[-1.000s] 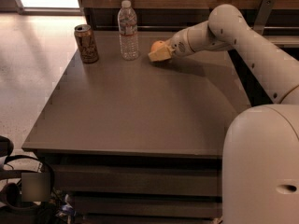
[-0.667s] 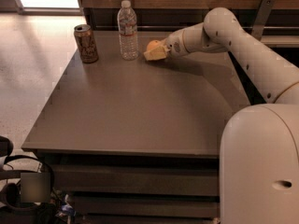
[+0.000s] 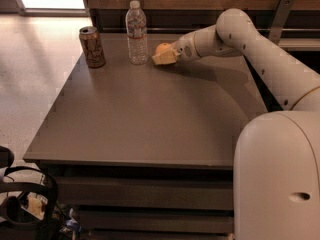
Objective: Move orange can near water bottle
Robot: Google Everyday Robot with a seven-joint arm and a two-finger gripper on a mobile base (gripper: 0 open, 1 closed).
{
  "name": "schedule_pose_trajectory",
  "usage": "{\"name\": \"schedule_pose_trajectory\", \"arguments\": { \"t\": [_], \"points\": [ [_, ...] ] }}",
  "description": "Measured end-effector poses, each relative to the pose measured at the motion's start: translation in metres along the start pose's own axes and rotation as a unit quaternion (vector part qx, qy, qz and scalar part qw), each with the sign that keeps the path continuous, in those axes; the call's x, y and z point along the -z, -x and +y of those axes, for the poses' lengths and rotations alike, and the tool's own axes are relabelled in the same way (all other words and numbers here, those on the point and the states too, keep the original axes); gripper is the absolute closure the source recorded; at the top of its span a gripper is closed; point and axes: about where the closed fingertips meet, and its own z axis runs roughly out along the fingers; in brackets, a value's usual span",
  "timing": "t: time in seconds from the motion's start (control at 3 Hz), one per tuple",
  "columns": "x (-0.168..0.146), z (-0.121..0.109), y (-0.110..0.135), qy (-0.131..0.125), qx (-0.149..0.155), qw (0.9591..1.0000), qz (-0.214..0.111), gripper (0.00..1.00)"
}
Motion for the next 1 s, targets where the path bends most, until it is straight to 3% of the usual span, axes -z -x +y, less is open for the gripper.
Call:
{"name": "schedule_pose_trajectory", "arguments": {
  "t": [0.33, 0.67, 1.0],
  "points": [
    [0.0001, 0.0001, 0.0005, 0.000, 0.000, 1.0000, 0.000, 0.07],
    [-0.0022, 0.0011, 0.0000, 0.002, 0.000, 1.0000, 0.000, 0.00],
    [-0.0023, 0.0012, 0.0000, 0.002, 0.000, 1.0000, 0.001, 0.00]
  ]
}}
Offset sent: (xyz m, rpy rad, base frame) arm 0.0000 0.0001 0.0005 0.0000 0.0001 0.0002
